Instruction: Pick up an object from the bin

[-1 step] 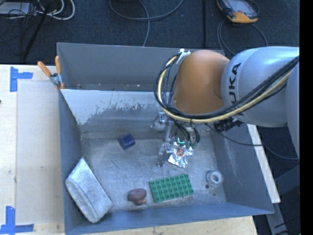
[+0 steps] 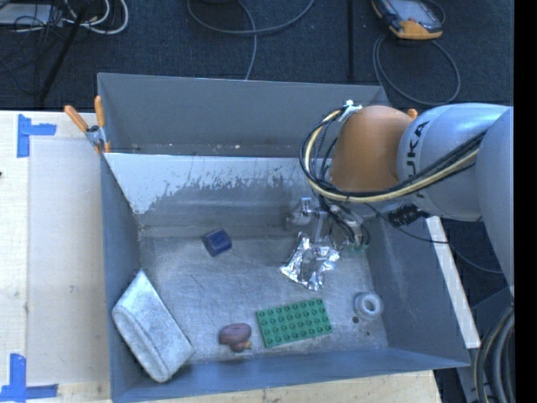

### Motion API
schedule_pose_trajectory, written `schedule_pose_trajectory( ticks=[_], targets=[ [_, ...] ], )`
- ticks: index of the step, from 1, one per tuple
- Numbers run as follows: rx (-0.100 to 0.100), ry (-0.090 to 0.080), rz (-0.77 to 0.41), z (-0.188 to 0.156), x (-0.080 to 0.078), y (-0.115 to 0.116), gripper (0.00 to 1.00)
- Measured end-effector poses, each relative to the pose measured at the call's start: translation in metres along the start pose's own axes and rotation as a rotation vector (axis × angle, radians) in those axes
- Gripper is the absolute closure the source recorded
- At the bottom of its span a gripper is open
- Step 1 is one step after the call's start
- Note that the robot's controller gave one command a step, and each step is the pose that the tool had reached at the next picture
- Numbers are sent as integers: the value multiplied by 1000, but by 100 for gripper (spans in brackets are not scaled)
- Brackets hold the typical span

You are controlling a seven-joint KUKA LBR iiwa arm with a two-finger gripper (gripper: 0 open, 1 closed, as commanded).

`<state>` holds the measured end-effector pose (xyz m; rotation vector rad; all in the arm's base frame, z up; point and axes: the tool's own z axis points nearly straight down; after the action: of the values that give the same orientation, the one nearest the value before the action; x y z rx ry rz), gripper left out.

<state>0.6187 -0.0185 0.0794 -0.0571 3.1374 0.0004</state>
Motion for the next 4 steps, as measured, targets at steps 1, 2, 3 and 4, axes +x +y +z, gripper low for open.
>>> schedule_pose_trajectory(
  ticks=[1, 2, 3, 4],
  targets=[
    [2, 3, 238, -21, 16, -46, 0],
    [-1, 1, 249, -34, 2, -13, 0],
    [-2, -2, 273, 8, 25, -32, 0],
    [3, -4, 326, 6, 24, -16, 0]
  ],
)
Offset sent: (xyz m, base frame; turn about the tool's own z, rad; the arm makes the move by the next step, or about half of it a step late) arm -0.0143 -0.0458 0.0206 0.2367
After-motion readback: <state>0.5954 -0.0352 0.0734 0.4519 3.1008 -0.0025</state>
